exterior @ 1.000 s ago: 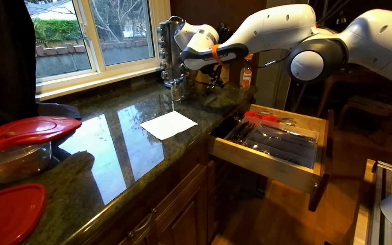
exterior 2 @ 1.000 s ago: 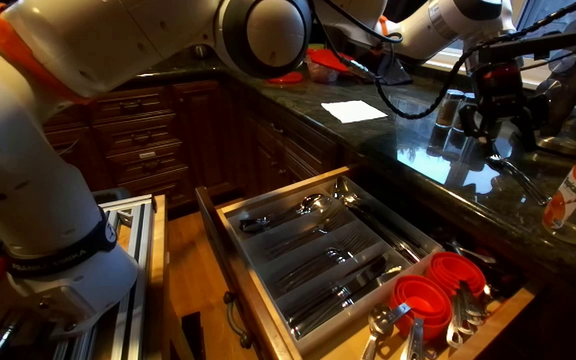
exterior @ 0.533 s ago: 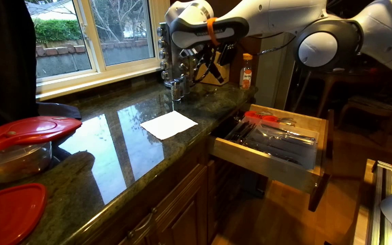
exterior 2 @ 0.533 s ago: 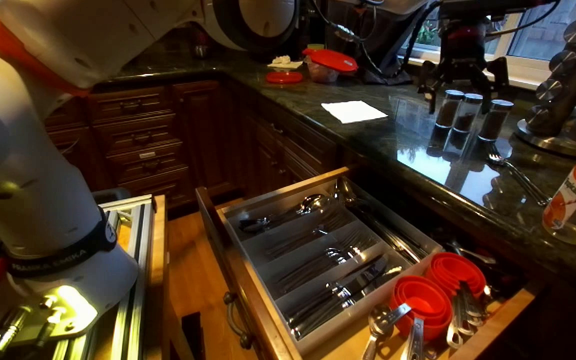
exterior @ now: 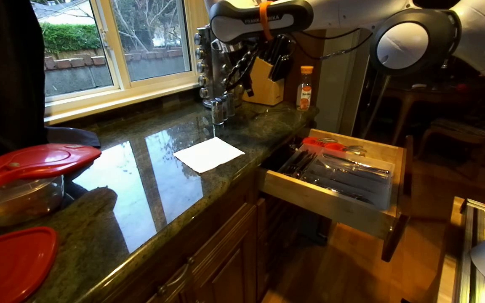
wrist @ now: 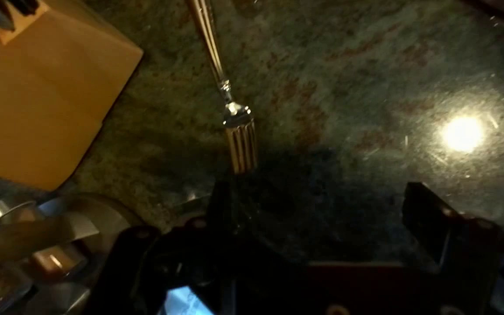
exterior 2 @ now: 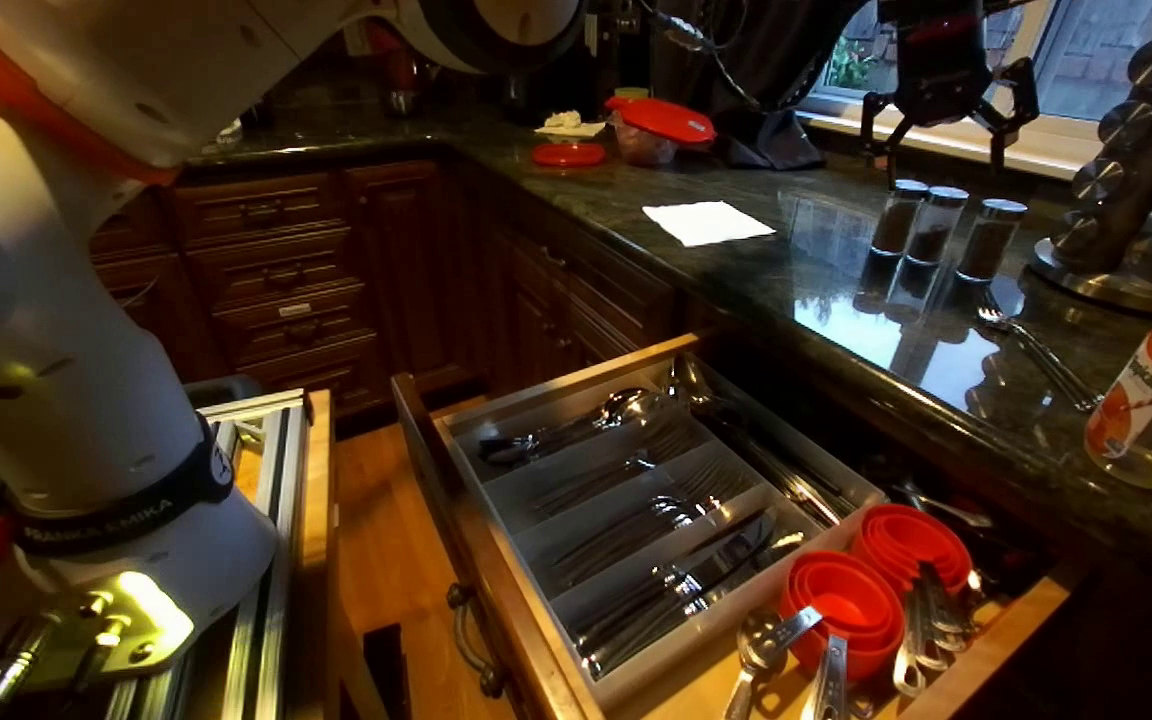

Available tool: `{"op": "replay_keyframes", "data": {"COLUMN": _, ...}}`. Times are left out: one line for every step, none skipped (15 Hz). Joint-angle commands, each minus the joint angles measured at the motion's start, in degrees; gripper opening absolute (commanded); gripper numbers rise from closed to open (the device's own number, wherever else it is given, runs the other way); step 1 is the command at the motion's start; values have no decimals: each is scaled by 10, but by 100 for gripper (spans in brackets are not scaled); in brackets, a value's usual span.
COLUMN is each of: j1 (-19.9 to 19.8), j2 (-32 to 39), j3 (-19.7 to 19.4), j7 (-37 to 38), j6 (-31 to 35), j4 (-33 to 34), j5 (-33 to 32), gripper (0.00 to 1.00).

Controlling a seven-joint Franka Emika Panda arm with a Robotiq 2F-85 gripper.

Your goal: Take one fork out of the drawer and place it on the counter

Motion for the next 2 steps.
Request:
{"op": "replay_keyframes", "data": {"j1": 0, "j2": 0, "j3": 0, "j7": 1, "j6": 11, "j4": -2, "j5": 0, "gripper": 100}}
{"op": "replay_keyframes", "data": {"j1": 0, "j2": 0, "j3": 0, "j7": 1, "j6": 15, "j4": -3, "j5": -1, "gripper": 100}}
